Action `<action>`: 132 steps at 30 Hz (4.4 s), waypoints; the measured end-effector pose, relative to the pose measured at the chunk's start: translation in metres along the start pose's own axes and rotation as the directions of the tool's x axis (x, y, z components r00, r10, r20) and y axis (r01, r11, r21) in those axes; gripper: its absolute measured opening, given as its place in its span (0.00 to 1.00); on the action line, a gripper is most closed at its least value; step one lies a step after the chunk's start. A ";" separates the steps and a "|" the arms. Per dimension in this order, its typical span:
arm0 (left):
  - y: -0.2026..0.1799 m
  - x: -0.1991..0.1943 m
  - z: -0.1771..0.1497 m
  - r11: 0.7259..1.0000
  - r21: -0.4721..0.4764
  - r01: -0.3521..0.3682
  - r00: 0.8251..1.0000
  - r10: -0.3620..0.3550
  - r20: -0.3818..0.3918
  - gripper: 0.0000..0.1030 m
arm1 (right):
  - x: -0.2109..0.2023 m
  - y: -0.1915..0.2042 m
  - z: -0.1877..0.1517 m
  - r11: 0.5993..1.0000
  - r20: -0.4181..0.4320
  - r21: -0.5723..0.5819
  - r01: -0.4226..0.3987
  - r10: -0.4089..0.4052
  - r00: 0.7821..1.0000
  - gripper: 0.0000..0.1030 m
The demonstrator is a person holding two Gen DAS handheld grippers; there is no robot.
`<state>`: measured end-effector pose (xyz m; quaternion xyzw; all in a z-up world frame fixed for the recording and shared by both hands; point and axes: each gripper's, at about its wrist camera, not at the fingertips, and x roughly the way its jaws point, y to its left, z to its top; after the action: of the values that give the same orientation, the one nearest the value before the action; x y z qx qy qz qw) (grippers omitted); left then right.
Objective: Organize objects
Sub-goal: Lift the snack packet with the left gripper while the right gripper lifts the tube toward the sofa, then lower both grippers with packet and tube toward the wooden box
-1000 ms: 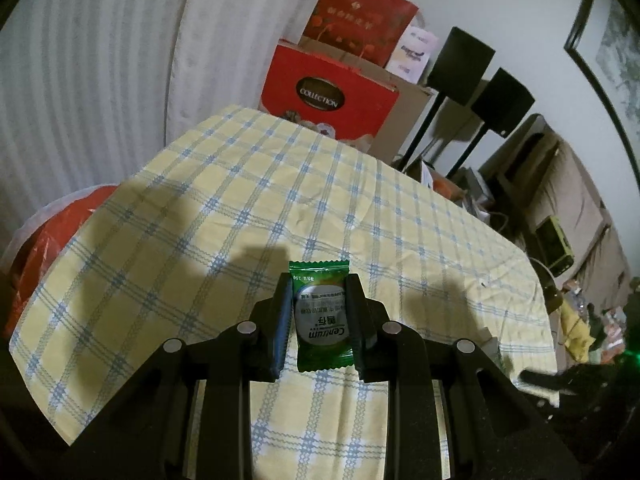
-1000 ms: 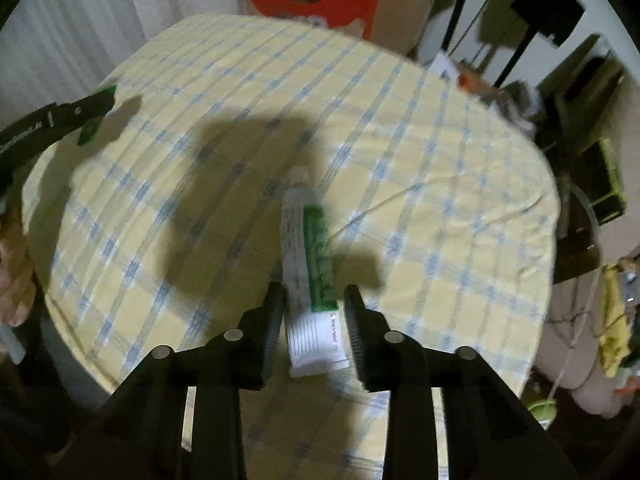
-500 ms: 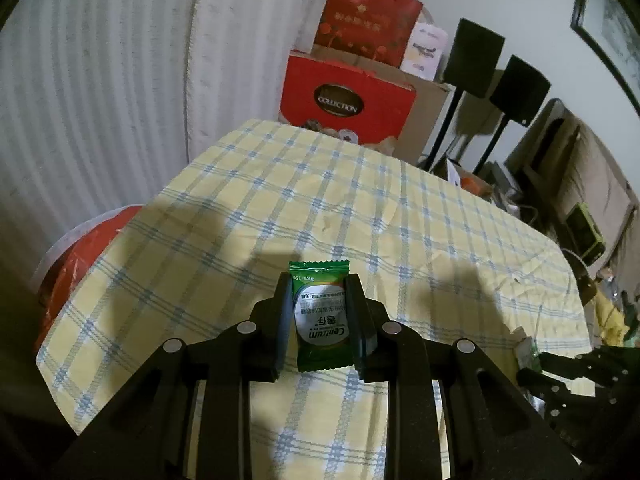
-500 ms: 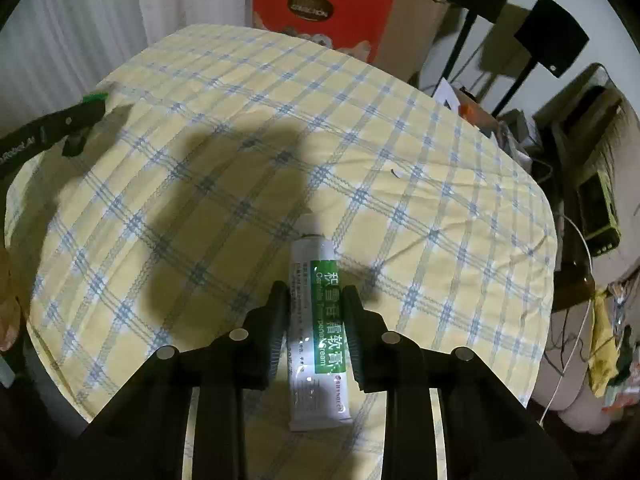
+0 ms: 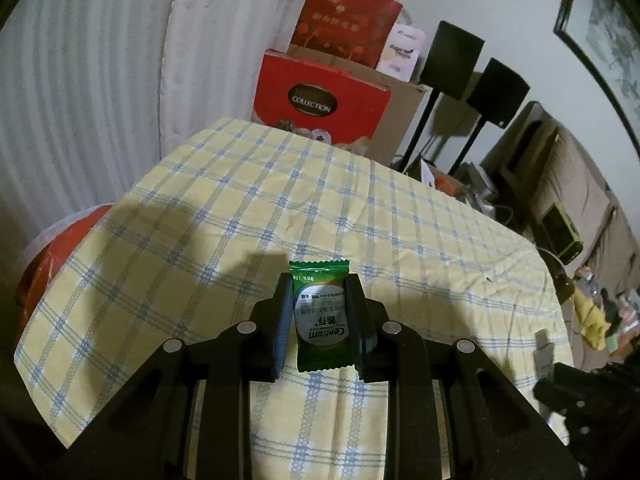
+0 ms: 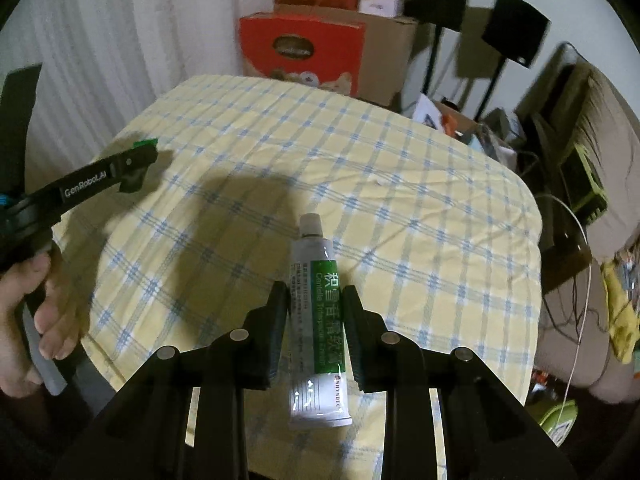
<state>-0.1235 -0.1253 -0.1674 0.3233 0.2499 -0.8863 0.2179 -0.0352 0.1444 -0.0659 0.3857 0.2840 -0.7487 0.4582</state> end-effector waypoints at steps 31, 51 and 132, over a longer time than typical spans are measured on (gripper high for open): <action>-0.091 -0.103 0.008 0.977 0.169 0.129 0.984 -0.147 0.099 0.23 | -0.185 -0.059 -0.055 0.981 0.331 0.192 0.033 -0.097 0.939 0.27; -0.134 -0.195 0.018 0.950 0.256 0.179 0.954 -0.232 0.191 0.23 | -0.288 -0.121 -0.108 0.946 0.490 0.323 0.025 -0.190 0.851 0.27; -0.405 -0.113 -0.157 0.698 0.611 0.373 0.928 -0.290 -0.235 0.23 | -0.125 -0.295 -0.239 0.721 0.032 0.679 0.141 -0.221 0.975 0.27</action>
<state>-0.1938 0.3076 -0.0733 0.3809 -0.0040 -0.9206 -0.0858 -0.1911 0.5118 -0.0694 0.4534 0.0054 -0.8617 0.2276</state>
